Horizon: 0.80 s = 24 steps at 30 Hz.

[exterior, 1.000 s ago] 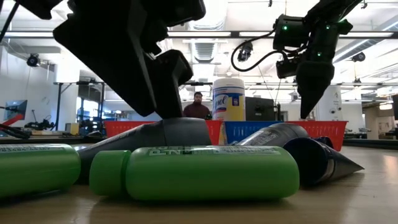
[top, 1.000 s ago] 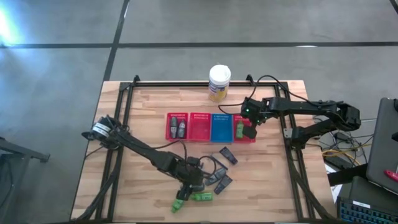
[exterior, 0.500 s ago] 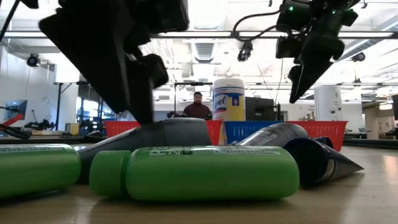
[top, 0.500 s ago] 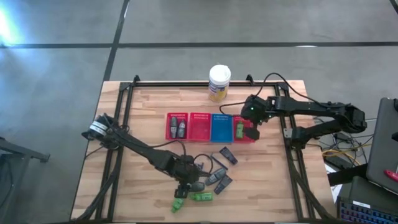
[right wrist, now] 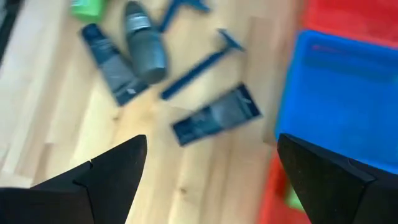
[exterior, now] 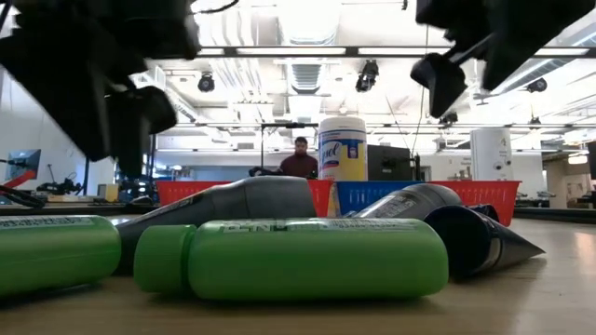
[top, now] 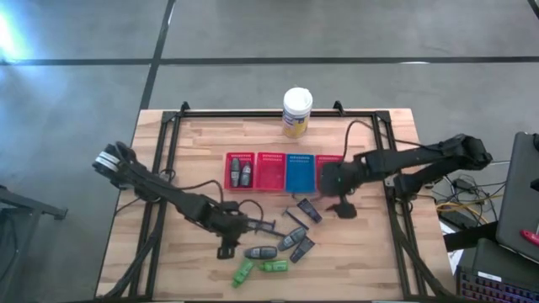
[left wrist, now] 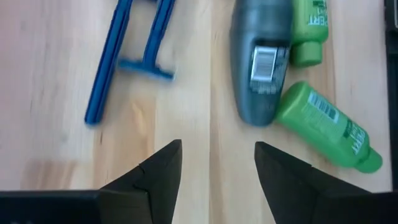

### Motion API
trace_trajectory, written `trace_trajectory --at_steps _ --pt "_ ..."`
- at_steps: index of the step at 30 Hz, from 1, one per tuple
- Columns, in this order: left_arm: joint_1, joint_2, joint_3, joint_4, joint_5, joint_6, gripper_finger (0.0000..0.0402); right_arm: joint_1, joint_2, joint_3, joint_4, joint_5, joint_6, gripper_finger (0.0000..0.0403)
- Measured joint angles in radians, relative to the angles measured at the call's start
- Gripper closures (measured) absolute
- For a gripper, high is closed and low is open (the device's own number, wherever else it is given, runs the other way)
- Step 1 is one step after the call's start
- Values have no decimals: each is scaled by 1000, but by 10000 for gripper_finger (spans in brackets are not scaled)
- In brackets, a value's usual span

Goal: Pick & Place Travel size toiletries
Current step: Put the black deodorant into the left red bin

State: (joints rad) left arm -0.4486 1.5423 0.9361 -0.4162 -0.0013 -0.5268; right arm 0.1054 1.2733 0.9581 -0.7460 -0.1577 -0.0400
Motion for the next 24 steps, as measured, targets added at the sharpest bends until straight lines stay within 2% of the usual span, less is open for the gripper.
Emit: trace_trajectory --at_steps 5,11,18,24 --pt "-5 -76 -101 30 -7 -101 195 119 108 66 6 1 -10 44" --pt "-9 -132 -170 87 -71 -170 196 211 304 186 47 38 8 44" --pt "-22 -141 -177 116 -85 -227 195 261 515 320 47 75 -48 44" --pt "-46 -141 -177 127 -94 -276 195 270 595 350 68 83 -69 44"
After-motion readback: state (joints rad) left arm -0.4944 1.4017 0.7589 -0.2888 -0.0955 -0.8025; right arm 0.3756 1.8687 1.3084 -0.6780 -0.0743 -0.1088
